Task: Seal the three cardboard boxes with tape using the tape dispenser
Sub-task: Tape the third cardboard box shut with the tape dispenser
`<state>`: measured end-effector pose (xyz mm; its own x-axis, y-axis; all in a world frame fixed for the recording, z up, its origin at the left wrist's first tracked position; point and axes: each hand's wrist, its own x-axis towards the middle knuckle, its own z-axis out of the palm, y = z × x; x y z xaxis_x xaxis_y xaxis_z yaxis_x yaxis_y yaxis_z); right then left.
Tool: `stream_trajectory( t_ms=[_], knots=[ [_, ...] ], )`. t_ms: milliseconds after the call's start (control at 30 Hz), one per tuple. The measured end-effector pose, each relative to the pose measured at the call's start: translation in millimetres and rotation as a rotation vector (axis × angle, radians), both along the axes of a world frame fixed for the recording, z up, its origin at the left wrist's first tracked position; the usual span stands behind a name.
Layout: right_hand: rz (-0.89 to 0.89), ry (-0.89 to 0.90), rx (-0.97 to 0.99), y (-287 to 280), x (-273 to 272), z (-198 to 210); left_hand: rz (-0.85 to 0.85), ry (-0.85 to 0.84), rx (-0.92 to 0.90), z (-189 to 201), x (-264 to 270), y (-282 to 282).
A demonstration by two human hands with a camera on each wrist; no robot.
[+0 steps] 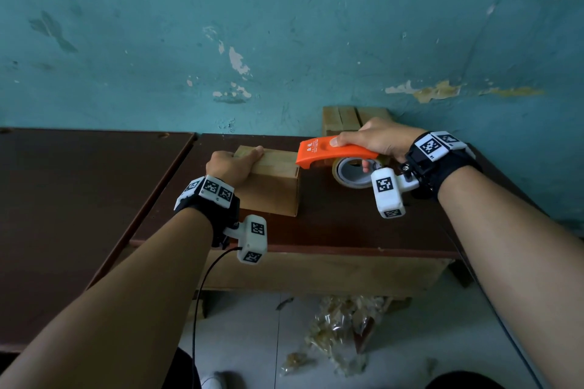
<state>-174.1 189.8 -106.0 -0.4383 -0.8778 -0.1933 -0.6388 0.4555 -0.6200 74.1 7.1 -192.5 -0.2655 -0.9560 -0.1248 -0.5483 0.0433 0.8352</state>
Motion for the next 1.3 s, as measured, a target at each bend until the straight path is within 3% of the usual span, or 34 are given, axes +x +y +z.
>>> stream_trajectory(
  t_ms=[867,1300],
  knots=[
    [-0.039,0.01,0.025,34.3,-16.9,-18.4,-0.008,-0.008,0.003,3.7,0.9,5.4],
    [-0.084,-0.141,0.117,17.8,-6.1,-48.1,-0.024,-0.008,-0.003,0.7,1.4,3.0]
  ],
)
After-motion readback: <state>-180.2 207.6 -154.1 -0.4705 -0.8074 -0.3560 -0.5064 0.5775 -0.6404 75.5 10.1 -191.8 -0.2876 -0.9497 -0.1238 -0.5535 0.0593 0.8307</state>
